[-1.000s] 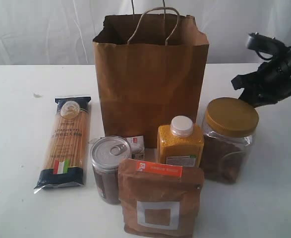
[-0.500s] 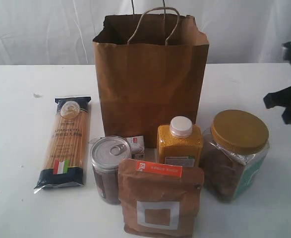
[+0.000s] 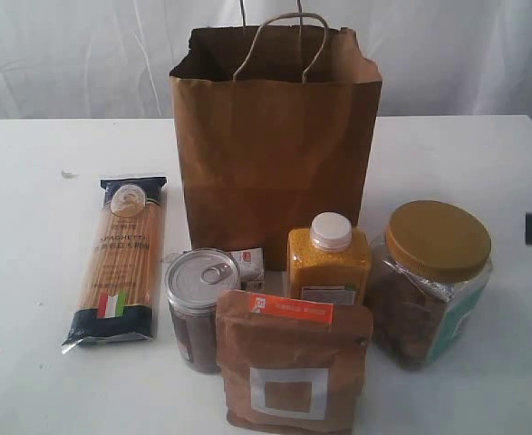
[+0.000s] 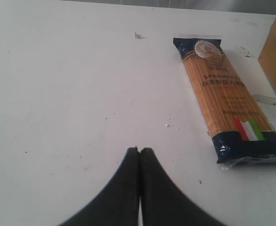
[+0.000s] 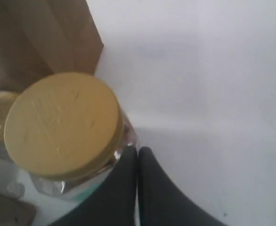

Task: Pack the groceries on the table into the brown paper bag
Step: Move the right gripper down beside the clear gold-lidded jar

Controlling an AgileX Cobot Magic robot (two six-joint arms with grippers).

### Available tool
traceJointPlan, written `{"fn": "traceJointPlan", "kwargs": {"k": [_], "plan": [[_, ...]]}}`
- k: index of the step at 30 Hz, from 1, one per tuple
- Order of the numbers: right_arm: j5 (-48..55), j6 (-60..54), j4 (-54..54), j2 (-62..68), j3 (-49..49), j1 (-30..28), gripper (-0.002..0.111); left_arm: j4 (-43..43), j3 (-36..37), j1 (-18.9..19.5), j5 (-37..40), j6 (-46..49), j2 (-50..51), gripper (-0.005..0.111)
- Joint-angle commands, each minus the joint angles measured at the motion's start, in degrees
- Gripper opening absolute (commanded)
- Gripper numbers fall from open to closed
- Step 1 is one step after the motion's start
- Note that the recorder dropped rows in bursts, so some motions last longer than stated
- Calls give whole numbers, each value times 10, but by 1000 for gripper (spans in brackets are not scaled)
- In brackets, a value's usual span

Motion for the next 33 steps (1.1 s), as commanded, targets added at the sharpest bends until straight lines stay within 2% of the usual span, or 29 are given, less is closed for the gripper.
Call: {"fn": "traceJointPlan", "kwargs": {"k": [1,9,16,19,25,33], "plan": [[-12,-15,62,-22,94,0,0,1,1,-3,-3,0,-2,0],[-13,-78,106,-18,137,32,0,1,1,-3,-3,0,-2,0],[80,-212,108,24,137,94,0,1,1,-3,-3,0,-2,0],[80,-215,90,66,137,113,0,1,1,-3,-3,0,-2,0],[39,-193,66,149,137,114,0,1,1,-3,-3,0,-2,0],[-9,-199,60,163,137,114,2,1,1,-3,-3,0,-2,0]]}}
